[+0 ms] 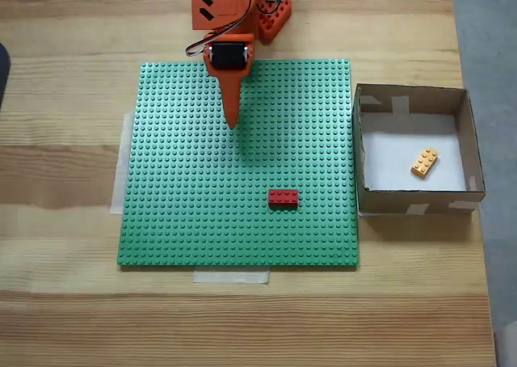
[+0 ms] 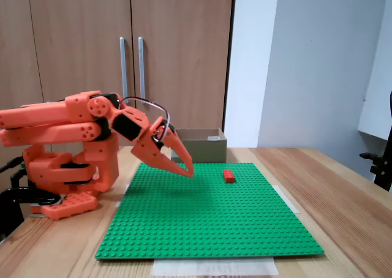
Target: Pick the yellow lego block and put it in the box.
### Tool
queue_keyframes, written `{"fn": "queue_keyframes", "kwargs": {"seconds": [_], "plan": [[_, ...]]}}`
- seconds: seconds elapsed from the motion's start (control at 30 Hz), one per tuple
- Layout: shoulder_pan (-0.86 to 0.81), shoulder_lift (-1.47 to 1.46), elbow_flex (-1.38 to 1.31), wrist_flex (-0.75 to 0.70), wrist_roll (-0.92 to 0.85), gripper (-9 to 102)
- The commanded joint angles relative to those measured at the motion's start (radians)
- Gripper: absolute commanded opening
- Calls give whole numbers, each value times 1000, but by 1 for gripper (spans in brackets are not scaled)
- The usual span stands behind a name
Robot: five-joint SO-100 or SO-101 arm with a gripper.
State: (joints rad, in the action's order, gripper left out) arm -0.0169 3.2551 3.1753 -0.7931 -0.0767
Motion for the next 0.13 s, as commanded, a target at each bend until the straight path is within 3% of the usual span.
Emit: {"fn": "queue_keyframes", "kwargs": {"seconds": [0.0, 0.1], "plan": [[-3, 8, 6, -6, 3, -1], [-3, 8, 6, -6, 3, -1]]}}
